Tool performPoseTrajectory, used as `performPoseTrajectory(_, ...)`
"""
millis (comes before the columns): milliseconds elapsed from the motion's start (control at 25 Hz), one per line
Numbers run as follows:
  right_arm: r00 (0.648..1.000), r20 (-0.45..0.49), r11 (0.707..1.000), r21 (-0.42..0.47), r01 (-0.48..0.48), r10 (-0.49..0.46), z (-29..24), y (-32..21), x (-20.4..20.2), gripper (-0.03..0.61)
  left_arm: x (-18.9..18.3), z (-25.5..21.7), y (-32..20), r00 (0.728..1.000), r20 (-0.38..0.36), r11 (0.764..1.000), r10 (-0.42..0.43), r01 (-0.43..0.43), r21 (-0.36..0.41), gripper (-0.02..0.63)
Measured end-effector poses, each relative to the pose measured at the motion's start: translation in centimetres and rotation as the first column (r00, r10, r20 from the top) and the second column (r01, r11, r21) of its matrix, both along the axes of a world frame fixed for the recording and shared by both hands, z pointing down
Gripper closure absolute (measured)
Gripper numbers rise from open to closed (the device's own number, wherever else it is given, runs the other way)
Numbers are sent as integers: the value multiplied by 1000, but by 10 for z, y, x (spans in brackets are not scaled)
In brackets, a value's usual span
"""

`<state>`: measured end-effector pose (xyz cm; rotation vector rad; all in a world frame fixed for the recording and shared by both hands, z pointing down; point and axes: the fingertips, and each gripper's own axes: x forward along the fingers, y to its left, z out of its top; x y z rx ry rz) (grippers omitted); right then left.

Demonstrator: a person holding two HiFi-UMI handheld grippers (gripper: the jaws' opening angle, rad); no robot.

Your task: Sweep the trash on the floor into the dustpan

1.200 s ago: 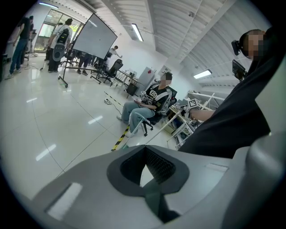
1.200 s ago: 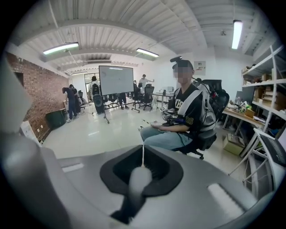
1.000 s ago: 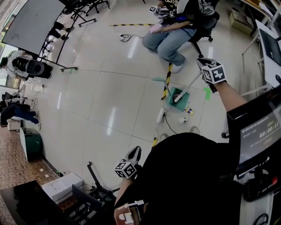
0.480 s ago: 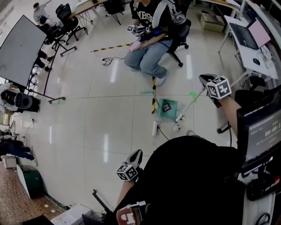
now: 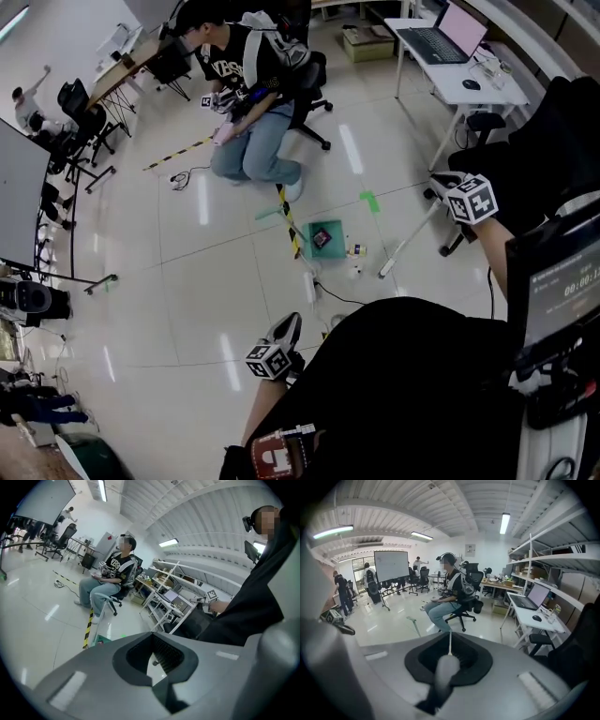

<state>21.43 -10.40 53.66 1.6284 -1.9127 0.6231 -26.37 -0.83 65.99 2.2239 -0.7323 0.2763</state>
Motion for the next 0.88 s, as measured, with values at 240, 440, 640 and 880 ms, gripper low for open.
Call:
performPoseTrajectory(240,998,18,998,11,62,-62,14,105,49,569,62,-18,63,999,33,998,-5,3,55,615)
performPoseTrajectory(440,988,61,990,35,139,-141,10,188,97,568,135,-40,152,995,14,994,-101,100,39,615)
performPoseTrajectory(640,975,86,978,47,204,-207,15,257,116,568,181,-69,237,995,54,996,-79,77,47,615)
performPoseTrajectory(880,969,103,975,37,220,-223,32,309,106,568,164,-74,288,990,74,991,-120,115,63,615)
